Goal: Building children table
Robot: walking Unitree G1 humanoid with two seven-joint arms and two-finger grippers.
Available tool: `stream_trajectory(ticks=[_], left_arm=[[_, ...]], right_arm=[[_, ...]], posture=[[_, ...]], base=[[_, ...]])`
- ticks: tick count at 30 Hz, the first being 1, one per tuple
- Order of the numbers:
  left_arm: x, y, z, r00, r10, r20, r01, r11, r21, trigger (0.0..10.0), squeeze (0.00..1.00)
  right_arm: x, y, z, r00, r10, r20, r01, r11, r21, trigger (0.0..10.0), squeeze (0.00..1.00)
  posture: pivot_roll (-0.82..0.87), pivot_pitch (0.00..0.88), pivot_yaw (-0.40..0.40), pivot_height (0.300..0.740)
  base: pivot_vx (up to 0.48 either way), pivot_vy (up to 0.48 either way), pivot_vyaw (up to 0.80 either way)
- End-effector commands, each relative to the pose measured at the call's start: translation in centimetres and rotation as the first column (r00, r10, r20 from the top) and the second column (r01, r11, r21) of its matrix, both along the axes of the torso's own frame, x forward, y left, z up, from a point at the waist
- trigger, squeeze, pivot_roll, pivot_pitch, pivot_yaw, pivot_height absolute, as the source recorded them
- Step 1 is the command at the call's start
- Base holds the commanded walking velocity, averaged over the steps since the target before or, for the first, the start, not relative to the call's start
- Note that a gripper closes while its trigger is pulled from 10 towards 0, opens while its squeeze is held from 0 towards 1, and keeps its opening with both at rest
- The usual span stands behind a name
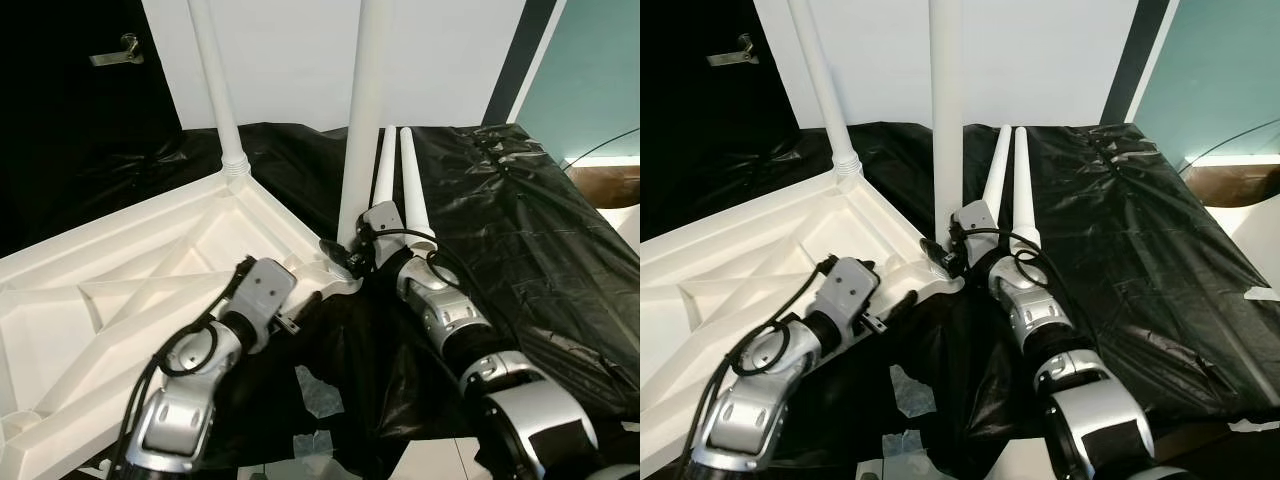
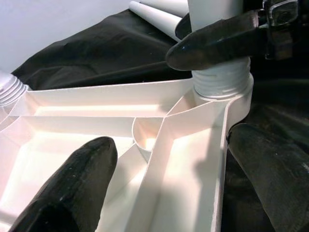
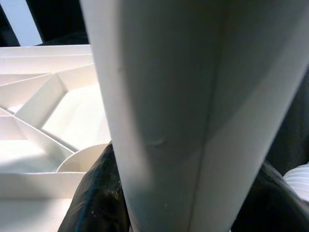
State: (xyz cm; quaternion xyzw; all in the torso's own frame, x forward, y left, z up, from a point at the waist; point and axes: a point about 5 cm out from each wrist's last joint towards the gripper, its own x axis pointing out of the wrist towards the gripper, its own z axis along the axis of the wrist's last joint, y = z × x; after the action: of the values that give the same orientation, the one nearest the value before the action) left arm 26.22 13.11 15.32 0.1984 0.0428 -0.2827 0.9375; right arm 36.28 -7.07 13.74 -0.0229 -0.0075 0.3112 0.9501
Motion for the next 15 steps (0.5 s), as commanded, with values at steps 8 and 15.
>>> stream_trajectory(ticks=[8,15], left_arm=[[1.1,4.7,-0.4,0.977,0.211,-0.021,-0.208,0.973,0.103,10.0,0.00],[1.0,5.8,-0.8,0.971,0.233,-0.060,-0.222,0.964,0.145,10.0,0.00]], right_arm=[[-0.8,0.7,-0.5,0.989,-0.146,-0.015,0.146,0.988,0.052,10.0,0.00],[-1.4,1.1,-0.7,0.992,-0.122,-0.016,0.123,0.990,0.072,10.0,1.00]], posture=[[0.14,0.001,-0.008,0.740],[0.14,0.000,-0.004,0.740]], base=[[0.000,0.000,0.00],[0.000,0.000,0.00]])
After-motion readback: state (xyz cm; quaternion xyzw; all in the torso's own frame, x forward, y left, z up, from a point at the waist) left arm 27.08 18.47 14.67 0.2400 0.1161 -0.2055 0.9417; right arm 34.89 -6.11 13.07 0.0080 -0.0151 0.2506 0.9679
